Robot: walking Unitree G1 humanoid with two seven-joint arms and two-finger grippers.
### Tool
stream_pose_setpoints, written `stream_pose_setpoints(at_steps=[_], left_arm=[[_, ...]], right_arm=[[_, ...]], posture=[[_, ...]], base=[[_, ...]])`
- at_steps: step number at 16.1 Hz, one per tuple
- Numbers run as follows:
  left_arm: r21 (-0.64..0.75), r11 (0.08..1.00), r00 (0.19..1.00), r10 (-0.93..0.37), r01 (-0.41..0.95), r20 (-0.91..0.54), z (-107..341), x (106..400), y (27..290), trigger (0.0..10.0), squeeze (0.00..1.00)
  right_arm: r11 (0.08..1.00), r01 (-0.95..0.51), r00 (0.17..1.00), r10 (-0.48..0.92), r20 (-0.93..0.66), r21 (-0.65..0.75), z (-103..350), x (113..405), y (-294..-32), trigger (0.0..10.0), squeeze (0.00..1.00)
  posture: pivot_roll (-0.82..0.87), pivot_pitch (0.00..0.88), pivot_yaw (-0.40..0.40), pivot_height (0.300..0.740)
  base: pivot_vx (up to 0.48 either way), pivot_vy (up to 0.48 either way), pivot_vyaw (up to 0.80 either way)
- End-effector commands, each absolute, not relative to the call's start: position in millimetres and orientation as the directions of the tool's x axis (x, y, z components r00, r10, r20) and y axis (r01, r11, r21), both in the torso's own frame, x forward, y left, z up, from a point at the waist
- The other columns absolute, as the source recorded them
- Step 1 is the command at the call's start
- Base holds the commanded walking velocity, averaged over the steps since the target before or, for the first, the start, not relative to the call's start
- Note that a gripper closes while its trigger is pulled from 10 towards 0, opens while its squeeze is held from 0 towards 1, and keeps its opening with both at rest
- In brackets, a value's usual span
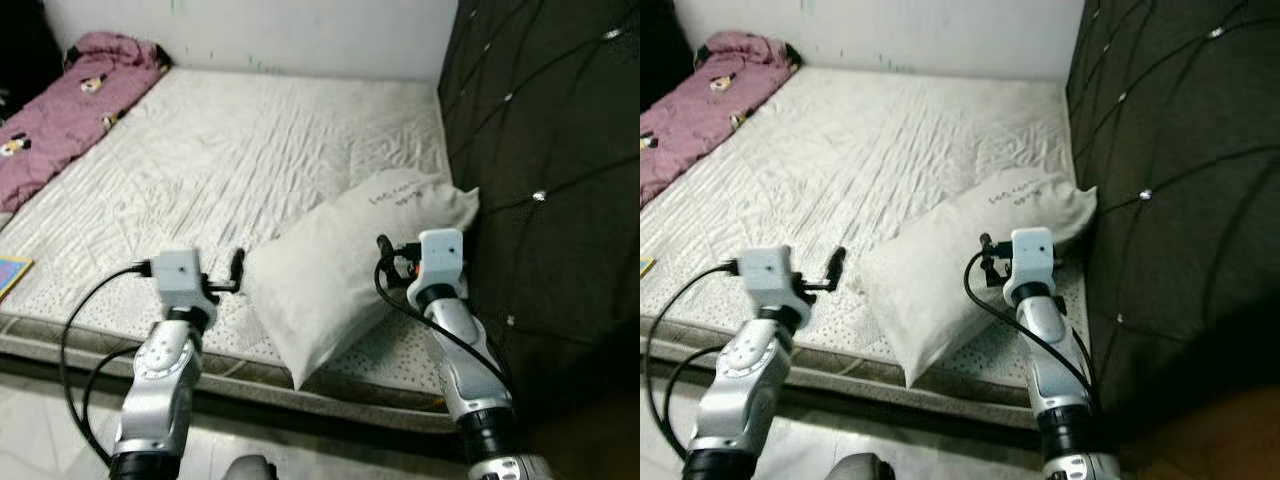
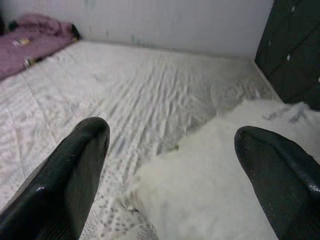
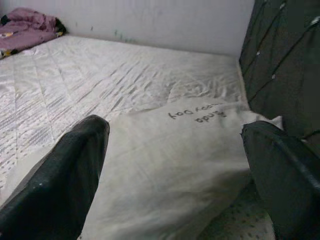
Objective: Clean up the room
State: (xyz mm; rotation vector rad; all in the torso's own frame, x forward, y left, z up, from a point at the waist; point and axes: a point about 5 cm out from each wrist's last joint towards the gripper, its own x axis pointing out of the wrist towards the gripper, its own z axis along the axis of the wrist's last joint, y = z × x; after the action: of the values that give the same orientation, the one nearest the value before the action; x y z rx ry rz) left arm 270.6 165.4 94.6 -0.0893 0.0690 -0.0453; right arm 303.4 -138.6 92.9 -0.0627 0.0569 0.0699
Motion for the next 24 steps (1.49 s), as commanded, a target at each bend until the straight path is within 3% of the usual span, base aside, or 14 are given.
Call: stream_pose_setpoints(at_steps=[1, 3, 8, 17, 24], left_arm=[[-0.041, 0.999, 0.998, -0.019, 0.016, -0.056, 98, 268, 171, 10.0, 0.00], [-0.040, 0.999, 1.000, -0.016, 0.016, 0.002, 101, 266, 171, 10.0, 0.00], [-0.103, 0.993, 0.998, -0.065, 0.064, -0.006, 99, 256, 174, 10.0, 0.00], [-0.087, 0.995, 0.999, -0.053, 0.052, -0.013, 98, 259, 173, 10.0, 0.00], [-0.096, 0.995, 0.999, -0.029, 0.027, -0.028, 96, 261, 174, 10.0, 0.00]], right_arm=[[0.997, -0.049, 0.998, 0.047, -0.043, -0.054, 99, 301, -142, 10.0, 0.00], [0.999, -0.022, 0.999, 0.021, -0.040, -0.026, 102, 296, -144, 10.0, 0.00], [1.000, -0.014, 0.996, 0.016, -0.083, 0.020, 96, 282, -141, 10.0, 0.00], [1.000, -0.020, 0.995, 0.023, -0.097, 0.023, 97, 281, -140, 10.0, 0.00], [1.000, -0.025, 0.994, 0.026, -0.104, 0.010, 95, 283, -141, 10.0, 0.00]], posture=[[0.07, 0.011, 0.042, 0.740], [0.07, 0.013, 0.041, 0.740], [0.08, 0.017, 0.046, 0.740], [0.07, 0.022, 0.043, 0.635], [0.07, 0.029, 0.038, 0.630]], base=[[0.000, 0.000, 0.00], [0.000, 0.000, 0.00], [0.000, 0.000, 0.00], [0.000, 0.000, 0.00], [0.000, 0.000, 0.00]])
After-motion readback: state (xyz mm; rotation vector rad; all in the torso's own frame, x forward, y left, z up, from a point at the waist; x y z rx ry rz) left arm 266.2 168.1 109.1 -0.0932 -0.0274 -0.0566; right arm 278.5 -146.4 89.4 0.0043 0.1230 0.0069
